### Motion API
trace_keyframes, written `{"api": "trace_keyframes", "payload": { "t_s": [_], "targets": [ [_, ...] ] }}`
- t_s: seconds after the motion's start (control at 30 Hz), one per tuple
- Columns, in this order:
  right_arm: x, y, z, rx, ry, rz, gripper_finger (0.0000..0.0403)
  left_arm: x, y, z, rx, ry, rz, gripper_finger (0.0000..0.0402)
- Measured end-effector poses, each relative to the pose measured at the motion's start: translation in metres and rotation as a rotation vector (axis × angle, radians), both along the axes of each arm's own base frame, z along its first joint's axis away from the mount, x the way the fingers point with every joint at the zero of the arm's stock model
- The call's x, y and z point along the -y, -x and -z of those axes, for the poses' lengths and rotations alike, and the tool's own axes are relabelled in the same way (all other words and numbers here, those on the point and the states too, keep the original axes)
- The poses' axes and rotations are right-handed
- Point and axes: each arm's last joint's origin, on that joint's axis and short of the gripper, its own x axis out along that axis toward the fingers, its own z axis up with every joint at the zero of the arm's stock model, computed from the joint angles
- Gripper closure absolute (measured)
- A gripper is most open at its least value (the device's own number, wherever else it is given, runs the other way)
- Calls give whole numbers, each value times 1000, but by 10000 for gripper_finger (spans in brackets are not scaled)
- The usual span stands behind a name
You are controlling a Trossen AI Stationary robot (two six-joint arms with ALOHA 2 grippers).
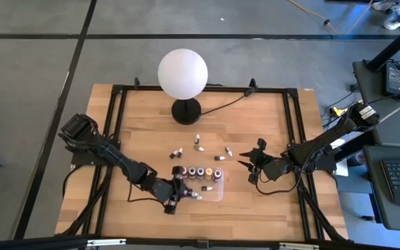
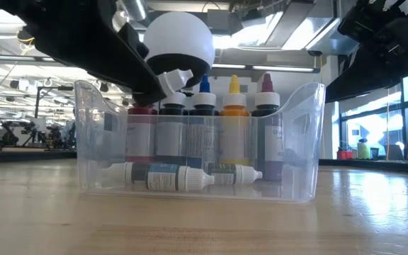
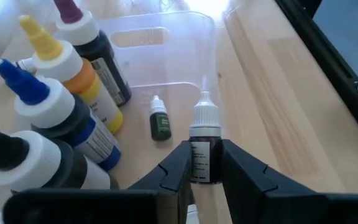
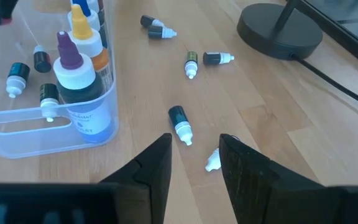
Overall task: Pick & Place food coloring
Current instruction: Put the small red food coloring bottle into the transparent bin
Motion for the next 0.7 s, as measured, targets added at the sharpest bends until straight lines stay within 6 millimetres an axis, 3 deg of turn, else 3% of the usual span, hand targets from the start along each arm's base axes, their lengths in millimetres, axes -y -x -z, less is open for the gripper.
{"api": "trace_keyframes", "payload": {
  "t_s": [0.4, 0.7],
  "targets": [
    [0, 0, 0, 1, -3, 2, 266, -1, 0, 0, 2, -4, -3, 309],
    [0, 0, 0, 36, -107, 66, 266, -1, 0, 0, 1, -4, -2, 306]
  ]
}}
